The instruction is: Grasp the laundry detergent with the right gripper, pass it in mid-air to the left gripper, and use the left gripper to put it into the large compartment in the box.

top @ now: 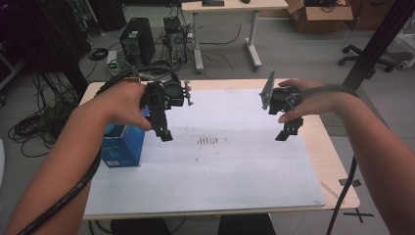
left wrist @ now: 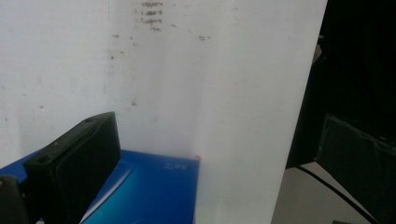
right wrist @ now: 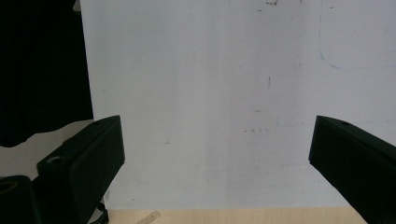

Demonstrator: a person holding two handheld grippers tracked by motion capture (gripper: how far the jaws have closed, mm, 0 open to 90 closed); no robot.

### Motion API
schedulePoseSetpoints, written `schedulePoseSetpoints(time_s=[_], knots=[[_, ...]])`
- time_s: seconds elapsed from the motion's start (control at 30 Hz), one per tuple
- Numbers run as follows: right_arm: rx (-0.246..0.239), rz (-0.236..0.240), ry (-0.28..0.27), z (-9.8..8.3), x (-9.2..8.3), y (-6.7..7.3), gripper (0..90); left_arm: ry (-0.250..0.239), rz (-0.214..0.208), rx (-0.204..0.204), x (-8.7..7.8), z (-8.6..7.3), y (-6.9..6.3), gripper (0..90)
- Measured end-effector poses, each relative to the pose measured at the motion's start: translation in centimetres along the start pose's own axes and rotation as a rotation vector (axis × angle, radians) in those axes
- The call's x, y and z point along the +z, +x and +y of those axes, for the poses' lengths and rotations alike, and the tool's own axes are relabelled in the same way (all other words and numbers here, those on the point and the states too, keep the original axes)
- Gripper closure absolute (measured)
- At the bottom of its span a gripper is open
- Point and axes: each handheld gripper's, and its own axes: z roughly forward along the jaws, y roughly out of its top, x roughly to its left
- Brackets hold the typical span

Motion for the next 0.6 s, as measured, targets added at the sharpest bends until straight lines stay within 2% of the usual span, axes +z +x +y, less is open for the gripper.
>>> schedulePoseSetpoints(time_s=[0.6], knots=[[0.013,0.003,0.016,-0.78,-0.53,-0.40,3.6,-0.051,0.009,0.019,-0.70,0.81,0.77,0.2]])
